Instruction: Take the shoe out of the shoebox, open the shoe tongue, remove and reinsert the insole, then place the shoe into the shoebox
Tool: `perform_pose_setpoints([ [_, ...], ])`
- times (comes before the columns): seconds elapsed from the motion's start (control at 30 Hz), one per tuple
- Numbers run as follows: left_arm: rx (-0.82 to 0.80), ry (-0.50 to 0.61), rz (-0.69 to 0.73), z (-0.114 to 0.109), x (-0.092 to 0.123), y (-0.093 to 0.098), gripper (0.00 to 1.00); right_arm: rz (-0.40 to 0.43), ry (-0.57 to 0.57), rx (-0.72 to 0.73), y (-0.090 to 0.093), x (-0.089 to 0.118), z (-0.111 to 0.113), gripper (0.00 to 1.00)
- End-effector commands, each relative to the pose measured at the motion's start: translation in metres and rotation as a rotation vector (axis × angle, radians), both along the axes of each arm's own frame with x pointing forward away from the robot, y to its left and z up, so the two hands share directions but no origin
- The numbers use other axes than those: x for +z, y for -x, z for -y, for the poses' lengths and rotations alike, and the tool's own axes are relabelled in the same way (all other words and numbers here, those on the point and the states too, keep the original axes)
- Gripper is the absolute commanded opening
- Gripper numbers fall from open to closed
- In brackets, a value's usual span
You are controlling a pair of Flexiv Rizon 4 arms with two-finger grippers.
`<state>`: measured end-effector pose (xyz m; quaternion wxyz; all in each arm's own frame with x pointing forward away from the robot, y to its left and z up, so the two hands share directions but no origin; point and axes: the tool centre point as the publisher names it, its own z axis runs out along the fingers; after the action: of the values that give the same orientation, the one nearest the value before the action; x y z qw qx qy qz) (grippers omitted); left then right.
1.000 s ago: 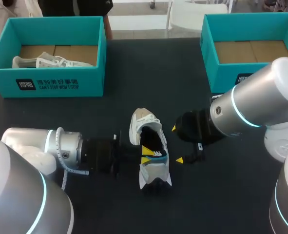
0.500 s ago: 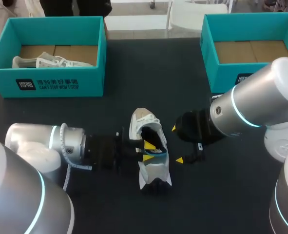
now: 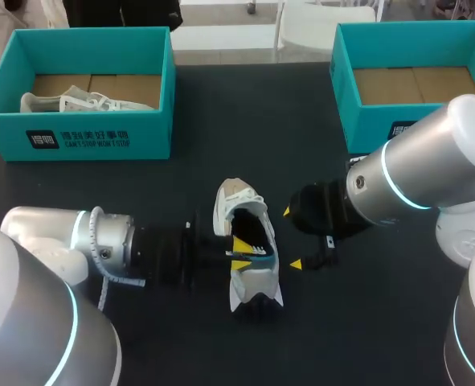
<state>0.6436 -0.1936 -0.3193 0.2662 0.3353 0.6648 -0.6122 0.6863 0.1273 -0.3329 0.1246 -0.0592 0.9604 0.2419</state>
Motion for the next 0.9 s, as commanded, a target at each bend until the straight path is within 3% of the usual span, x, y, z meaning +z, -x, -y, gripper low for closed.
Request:
perform_pose_setpoints([
  [0.03,-0.015,-0.013,-0.008,0.008,-0.010,0.001,0.00,0.001,-0.002,0.000,0.001,-0.001,0.000,1.00],
  [0.37,-0.009,-0.060,-0.015,0.001,-0.023,-0.007,0.00,0.001,-0.002,0.000,0.001,-0.001,0.000,1.00],
  [0.4,-0.013,-0.059,-0.020,0.000,-0.020,-0.006,0.19,0.001,-0.002,0.000,0.001,-0.001,0.000,1.00],
  [0.43,-0.018,-0.051,-0.019,-0.001,-0.015,-0.005,0.45,0.001,-0.002,0.000,0.001,-0.001,0.000,1.00],
  [0.5,-0.022,-0.022,-0.033,-0.004,-0.004,-0.003,0.83,0.001,-0.002,0.000,0.001,-0.001,0.000,1.00],
  [0.53,-0.026,-0.017,-0.022,-0.006,0.001,-0.001,0.93,0.001,-0.002,0.000,0.001,-0.001,0.000,1.00],
  [0.6,-0.037,0.006,-0.031,-0.009,0.013,0.001,1.00,0.001,-0.002,0.000,0.001,-0.001,0.000,1.00],
  [0.9,-0.050,0.011,-0.011,-0.017,0.046,-0.002,1.00,0.001,-0.002,0.000,0.001,-0.001,0.000,1.00],
])
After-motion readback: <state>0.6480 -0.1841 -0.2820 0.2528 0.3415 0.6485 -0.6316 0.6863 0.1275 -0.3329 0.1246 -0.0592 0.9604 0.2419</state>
